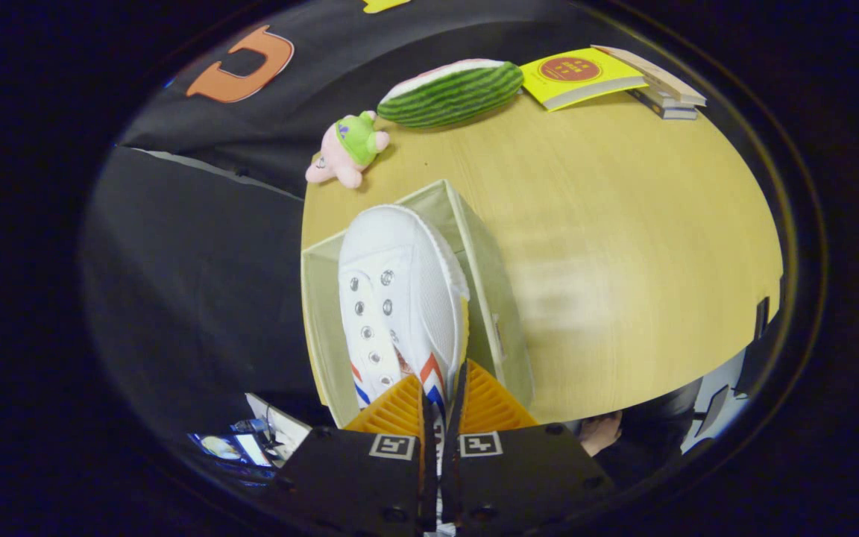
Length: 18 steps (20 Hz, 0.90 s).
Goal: Open the storage box then place both shoes into the box .Put the left shoe in first, then the right shoe, with the right side of both shoes facing outward in a uniform manner.
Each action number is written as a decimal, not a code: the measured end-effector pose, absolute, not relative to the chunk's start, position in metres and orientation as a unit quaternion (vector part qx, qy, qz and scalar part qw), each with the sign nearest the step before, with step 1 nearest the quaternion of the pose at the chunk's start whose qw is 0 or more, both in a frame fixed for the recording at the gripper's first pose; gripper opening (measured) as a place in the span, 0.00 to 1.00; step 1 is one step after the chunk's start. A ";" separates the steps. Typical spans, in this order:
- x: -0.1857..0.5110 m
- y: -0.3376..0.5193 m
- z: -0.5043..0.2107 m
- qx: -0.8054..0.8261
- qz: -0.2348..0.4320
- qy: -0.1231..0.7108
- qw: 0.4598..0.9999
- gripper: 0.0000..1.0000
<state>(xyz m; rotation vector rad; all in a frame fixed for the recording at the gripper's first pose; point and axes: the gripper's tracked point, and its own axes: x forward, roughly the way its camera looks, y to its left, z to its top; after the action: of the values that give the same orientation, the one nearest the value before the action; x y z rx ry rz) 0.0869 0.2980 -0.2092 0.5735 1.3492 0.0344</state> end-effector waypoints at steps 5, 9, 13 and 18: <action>0.083 0.301 -0.215 0.243 0.034 0.623 0.743 0.35; 0.088 0.293 -0.208 0.220 0.030 0.608 0.762 0.37; 0.091 0.290 -0.194 0.192 0.065 0.575 0.793 0.50; 0.116 0.261 -0.152 0.175 0.064 0.454 0.872 0.65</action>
<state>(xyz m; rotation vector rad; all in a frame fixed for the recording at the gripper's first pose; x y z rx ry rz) 0.1157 0.2611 -0.1522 0.3658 0.9481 0.1336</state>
